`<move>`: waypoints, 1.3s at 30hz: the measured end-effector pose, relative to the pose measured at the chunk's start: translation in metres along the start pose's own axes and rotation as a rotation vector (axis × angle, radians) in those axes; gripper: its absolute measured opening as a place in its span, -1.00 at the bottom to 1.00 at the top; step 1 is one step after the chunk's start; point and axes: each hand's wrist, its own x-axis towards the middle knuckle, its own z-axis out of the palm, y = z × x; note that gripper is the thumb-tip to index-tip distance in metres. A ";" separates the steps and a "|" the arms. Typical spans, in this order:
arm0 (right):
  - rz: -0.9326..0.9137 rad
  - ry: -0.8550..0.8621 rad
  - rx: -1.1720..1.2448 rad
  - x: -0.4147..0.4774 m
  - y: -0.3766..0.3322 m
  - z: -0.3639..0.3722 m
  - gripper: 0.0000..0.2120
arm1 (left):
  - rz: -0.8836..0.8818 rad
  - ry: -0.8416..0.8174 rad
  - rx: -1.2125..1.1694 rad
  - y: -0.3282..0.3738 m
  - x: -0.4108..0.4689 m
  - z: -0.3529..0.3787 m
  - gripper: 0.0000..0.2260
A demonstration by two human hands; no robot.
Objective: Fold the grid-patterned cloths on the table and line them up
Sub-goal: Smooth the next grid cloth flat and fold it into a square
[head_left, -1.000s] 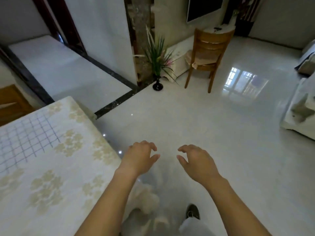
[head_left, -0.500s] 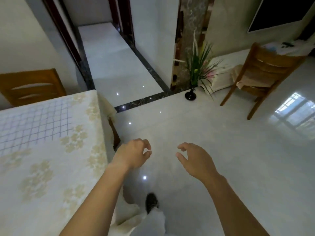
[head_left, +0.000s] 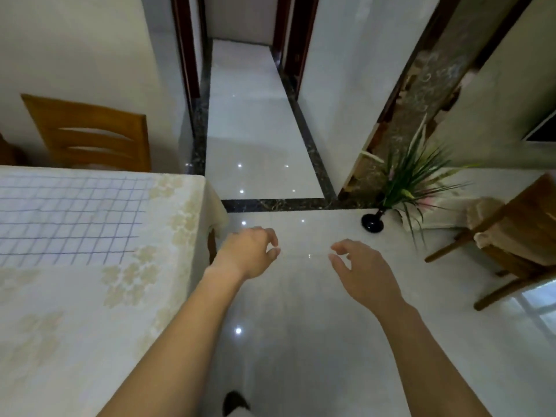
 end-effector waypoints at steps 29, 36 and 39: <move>-0.966 -0.890 0.213 0.358 -0.239 0.160 -0.77 | -1.193 0.205 -0.235 -0.165 0.059 -0.041 -0.68; -1.070 -0.948 0.102 0.374 -0.302 0.200 -0.76 | -1.275 0.300 -0.344 -0.240 0.080 -0.035 -0.67; -1.075 -0.939 -0.036 0.407 -0.314 0.214 -0.78 | -1.204 0.300 -0.436 -0.278 0.119 -0.045 -0.64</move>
